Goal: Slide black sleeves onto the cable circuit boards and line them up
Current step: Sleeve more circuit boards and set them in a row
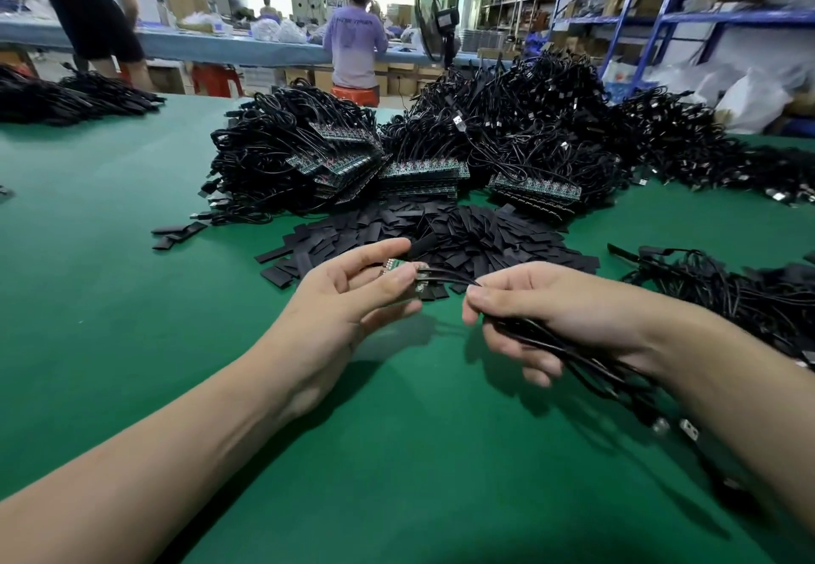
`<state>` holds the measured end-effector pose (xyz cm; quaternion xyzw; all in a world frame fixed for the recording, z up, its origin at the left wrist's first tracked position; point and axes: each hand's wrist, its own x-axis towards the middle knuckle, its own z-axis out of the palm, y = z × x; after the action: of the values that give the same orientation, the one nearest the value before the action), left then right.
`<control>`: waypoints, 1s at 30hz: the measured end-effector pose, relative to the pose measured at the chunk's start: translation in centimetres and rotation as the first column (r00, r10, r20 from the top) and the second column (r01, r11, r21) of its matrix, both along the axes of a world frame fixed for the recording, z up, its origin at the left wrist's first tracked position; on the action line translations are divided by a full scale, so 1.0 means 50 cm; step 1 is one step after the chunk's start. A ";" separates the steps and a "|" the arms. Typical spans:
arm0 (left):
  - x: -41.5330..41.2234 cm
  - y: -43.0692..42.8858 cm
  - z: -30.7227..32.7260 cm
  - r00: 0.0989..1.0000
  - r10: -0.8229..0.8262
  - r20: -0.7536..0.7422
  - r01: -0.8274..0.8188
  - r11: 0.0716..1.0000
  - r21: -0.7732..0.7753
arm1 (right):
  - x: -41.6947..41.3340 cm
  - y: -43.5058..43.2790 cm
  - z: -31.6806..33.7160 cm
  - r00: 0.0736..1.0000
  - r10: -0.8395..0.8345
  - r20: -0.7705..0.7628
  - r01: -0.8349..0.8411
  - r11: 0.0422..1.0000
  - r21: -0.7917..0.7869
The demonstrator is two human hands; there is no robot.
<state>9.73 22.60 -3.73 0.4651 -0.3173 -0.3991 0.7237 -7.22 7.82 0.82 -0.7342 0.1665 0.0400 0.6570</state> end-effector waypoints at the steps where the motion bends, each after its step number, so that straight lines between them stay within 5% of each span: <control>1: 0.003 -0.001 -0.002 1.000 0.019 0.004 -0.019 1.000 0.004 | 0.007 -0.001 -0.011 0.998 -0.056 0.005 0.056 0.992 -0.110; 7: 0.006 0.002 -0.003 0.981 0.134 0.142 -0.144 0.987 0.068 | 0.012 0.033 -0.053 0.997 -0.067 0.035 0.075 0.907 -0.414; 9: 0.004 0.002 -0.001 0.948 0.164 0.273 -0.192 0.978 0.079 | 0.019 0.035 -0.052 0.980 -0.128 0.154 0.198 0.743 -0.639; 11: 0.001 0.003 -0.002 0.869 0.173 0.463 -0.231 0.970 0.072 | 0.032 0.037 -0.048 0.936 -0.178 0.303 0.346 0.623 -0.702; 14: -0.005 0.006 -0.004 0.719 0.153 0.678 -0.243 0.969 0.040 | 0.050 0.047 -0.053 0.918 -0.177 0.355 0.385 0.617 -0.687; 19: -0.007 0.002 0.000 0.840 0.114 0.531 -0.196 0.975 0.101 | 0.055 0.046 -0.062 0.918 -0.130 0.374 0.368 0.628 -0.686; 22: -0.006 0.002 0.002 0.942 0.040 0.333 -0.081 0.991 0.109 | 0.056 0.044 -0.062 0.928 -0.106 0.357 0.298 0.785 -0.543; 25: -0.004 0.003 0.001 0.976 -0.002 0.219 -0.021 0.995 0.103 | 0.057 0.044 -0.067 0.909 -0.134 0.396 0.240 0.942 -0.233; 30: -0.002 -0.002 -0.002 0.983 -0.104 0.152 0.095 0.993 0.067 | 0.053 0.040 -0.076 0.926 -0.227 0.302 0.203 0.973 0.110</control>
<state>9.62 22.47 -3.82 0.4997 -0.3834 -0.4068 0.6617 -4.56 9.80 -2.96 -0.6829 0.1383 -0.1424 0.7030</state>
